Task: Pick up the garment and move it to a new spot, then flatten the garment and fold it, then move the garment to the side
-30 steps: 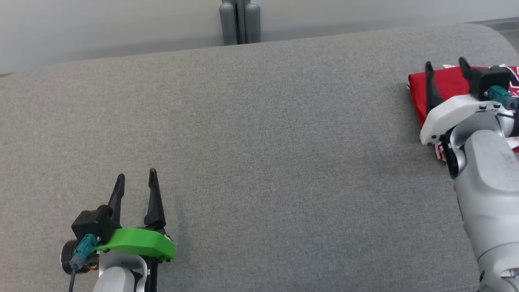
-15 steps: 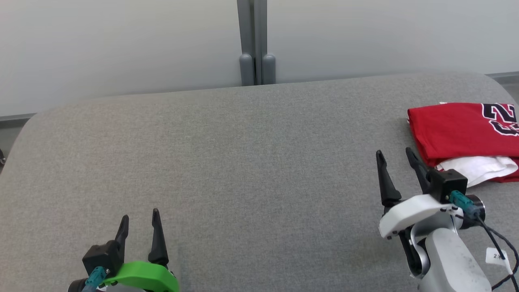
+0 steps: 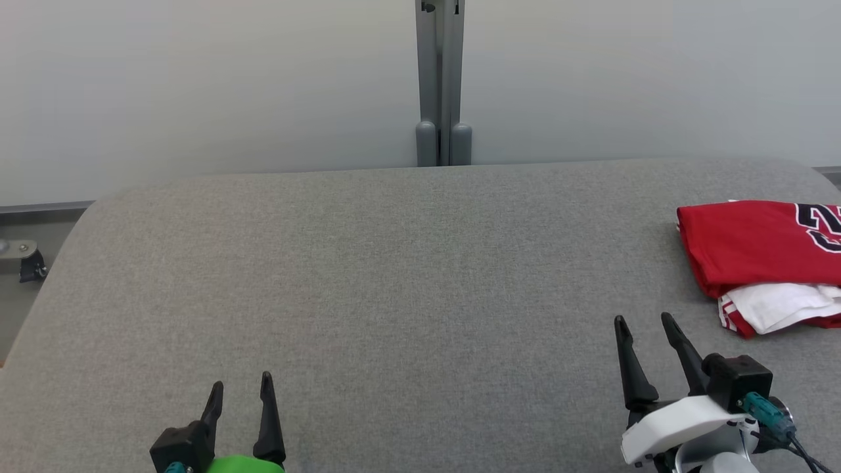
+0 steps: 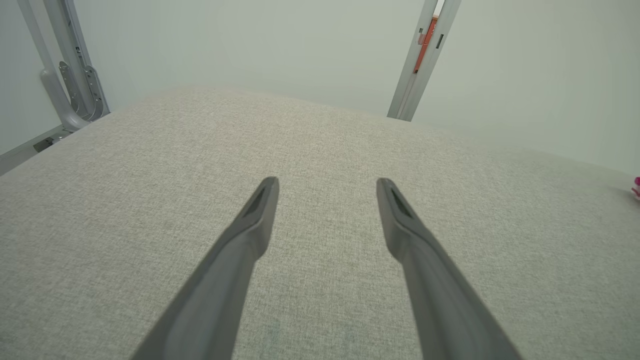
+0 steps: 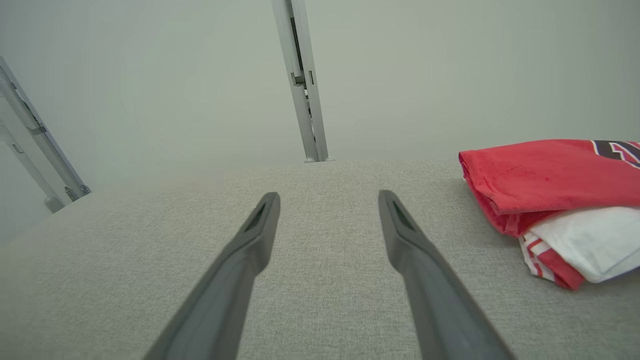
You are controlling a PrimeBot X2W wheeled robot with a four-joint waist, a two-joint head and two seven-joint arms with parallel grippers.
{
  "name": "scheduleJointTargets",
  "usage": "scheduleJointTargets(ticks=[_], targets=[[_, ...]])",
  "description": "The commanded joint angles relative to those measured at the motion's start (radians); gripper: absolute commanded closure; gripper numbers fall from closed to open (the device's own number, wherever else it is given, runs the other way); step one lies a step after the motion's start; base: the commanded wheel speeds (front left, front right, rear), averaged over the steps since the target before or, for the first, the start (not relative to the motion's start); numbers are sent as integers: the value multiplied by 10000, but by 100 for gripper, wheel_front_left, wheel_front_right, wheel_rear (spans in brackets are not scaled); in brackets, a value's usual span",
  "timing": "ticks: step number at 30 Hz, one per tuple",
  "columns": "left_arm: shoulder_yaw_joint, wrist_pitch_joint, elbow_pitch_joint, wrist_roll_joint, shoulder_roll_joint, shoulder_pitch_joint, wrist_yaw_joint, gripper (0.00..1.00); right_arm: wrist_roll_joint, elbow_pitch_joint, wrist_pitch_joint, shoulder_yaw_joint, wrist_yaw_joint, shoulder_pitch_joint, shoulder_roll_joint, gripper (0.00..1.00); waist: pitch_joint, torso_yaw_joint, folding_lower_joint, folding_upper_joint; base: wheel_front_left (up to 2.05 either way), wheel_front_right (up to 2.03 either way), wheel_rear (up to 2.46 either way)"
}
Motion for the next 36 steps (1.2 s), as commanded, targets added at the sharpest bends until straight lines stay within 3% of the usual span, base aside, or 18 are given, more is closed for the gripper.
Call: scheduleJointTargets(ticks=[1,18,19,23,36], targets=[[-29,-27,-94,112,2,147,20,0,107,-79,-23,9,-18,184,-11,0,-33,33,0,0,0,0,0],[-276,-26,-255,38,-39,130,97,0,287,19,-24,263,-18,257,-9,0,-29,77,0,0,0,0,0],[-261,2,-219,27,-44,132,71,100,284,25,0,245,0,231,6,100,-29,77,0,0,0,0,0],[-249,75,112,-11,-48,204,66,100,324,326,27,233,2,385,40,100,-27,77,0,0,0,0,0],[255,724,-80,-2197,-49,-118,-247,100,2716,172,681,-74,0,152,32,100,59,33,0,0,0,0,0]])
